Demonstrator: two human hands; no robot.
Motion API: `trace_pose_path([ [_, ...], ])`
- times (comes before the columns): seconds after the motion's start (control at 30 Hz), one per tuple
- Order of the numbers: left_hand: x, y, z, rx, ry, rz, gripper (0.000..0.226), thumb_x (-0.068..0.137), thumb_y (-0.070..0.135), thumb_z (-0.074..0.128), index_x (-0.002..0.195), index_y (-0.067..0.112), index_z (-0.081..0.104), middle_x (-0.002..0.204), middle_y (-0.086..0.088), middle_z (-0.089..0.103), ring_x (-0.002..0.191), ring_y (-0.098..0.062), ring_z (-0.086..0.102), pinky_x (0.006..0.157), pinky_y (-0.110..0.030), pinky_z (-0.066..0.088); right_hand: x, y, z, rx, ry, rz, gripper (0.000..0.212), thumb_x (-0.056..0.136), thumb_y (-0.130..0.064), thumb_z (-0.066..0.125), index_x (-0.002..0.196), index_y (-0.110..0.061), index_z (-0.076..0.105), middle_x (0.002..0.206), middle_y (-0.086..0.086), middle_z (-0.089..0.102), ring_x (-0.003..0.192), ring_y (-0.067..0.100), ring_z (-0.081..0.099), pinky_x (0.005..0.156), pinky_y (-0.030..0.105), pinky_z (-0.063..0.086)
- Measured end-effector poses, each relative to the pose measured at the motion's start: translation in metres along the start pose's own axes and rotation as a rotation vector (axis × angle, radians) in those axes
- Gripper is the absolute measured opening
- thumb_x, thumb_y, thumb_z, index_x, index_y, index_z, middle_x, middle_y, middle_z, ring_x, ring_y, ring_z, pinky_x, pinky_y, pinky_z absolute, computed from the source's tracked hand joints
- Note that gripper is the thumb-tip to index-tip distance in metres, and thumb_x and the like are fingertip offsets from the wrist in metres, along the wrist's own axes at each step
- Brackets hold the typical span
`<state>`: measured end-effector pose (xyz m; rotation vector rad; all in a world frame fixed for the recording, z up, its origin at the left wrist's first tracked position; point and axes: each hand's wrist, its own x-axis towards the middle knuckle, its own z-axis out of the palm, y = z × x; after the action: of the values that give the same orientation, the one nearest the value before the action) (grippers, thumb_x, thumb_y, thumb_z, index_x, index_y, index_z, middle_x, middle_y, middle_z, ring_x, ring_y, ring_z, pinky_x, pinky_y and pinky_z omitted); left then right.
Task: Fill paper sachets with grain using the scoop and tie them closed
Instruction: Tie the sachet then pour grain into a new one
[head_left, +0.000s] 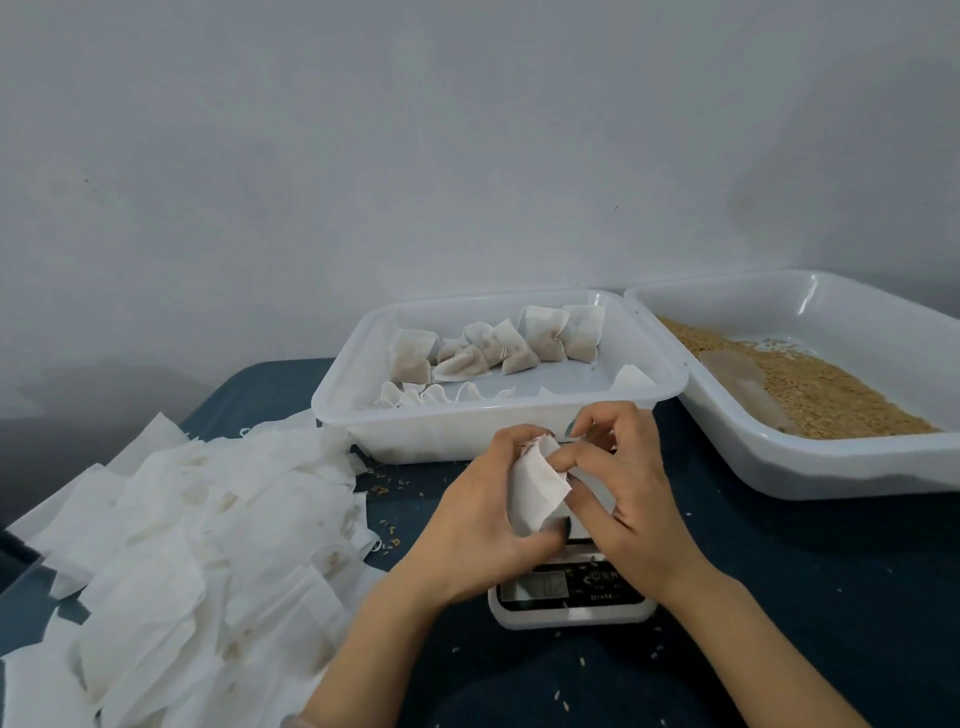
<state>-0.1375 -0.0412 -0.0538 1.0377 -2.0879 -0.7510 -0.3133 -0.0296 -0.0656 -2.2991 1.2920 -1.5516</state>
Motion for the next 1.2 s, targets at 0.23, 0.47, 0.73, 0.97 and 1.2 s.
trace_pose_path([
  [0.23, -0.001, -0.003, -0.005, 0.012, 0.022, -0.062, 0.038, 0.074, 0.034, 0.059, 0.111, 0.034, 0.048, 0.096, 0.014, 0.063, 0.085, -0.006, 0.060, 0.068, -0.030, 0.052, 0.004, 0.001, -0.003, -0.135, 0.133, -0.119, 0.010, 0.078, -0.017, 0.061, 0.081, -0.013, 0.070, 0.098, -0.006, 0.061, 0.098, 0.013, 0.048, 0.086, 0.022, 0.037],
  [0.47, 0.000, -0.004, -0.005, 0.015, 0.009, -0.043, 0.038, 0.072, 0.044, 0.060, 0.107, 0.033, 0.050, 0.095, 0.016, 0.063, 0.083, -0.005, 0.061, 0.070, -0.035, 0.053, 0.000, 0.000, 0.000, -0.150, 0.008, -0.193, 0.037, 0.090, -0.046, 0.060, 0.084, -0.012, 0.070, 0.089, -0.008, 0.063, 0.092, 0.017, 0.049, 0.078, 0.032, 0.043],
  [0.73, 0.002, -0.007, -0.008, 0.097, -0.003, -0.013, 0.027, 0.078, 0.050, 0.067, 0.101, 0.037, 0.061, 0.091, 0.015, 0.067, 0.081, -0.006, 0.063, 0.071, -0.039, 0.053, 0.002, 0.004, 0.000, -0.078, 0.048, -0.188, 0.033, 0.093, -0.044, 0.060, 0.074, -0.018, 0.067, 0.076, -0.015, 0.050, 0.088, 0.014, 0.045, 0.069, 0.036, 0.043],
  [0.97, 0.002, -0.009, -0.009, 0.093, 0.005, -0.031, 0.032, 0.071, 0.056, 0.064, 0.094, 0.034, 0.063, 0.084, 0.013, 0.067, 0.076, -0.007, 0.061, 0.067, -0.035, 0.050, 0.002, 0.002, -0.002, -0.091, 0.103, -0.192, 0.044, 0.093, -0.051, 0.056, 0.072, -0.016, 0.071, 0.077, -0.009, 0.061, 0.088, 0.015, 0.048, 0.073, 0.032, 0.041],
  [1.2, 0.003, -0.014, -0.006, 0.094, 0.040, -0.050, 0.025, 0.080, 0.041, 0.074, 0.099, 0.033, 0.060, 0.090, 0.012, 0.068, 0.083, -0.005, 0.060, 0.073, -0.036, 0.052, 0.014, 0.004, -0.010, -0.174, 0.247, 0.136, 0.013, 0.089, -0.019, 0.061, 0.099, -0.023, 0.069, 0.085, -0.020, 0.059, 0.093, 0.010, 0.047, 0.080, 0.038, 0.045],
])
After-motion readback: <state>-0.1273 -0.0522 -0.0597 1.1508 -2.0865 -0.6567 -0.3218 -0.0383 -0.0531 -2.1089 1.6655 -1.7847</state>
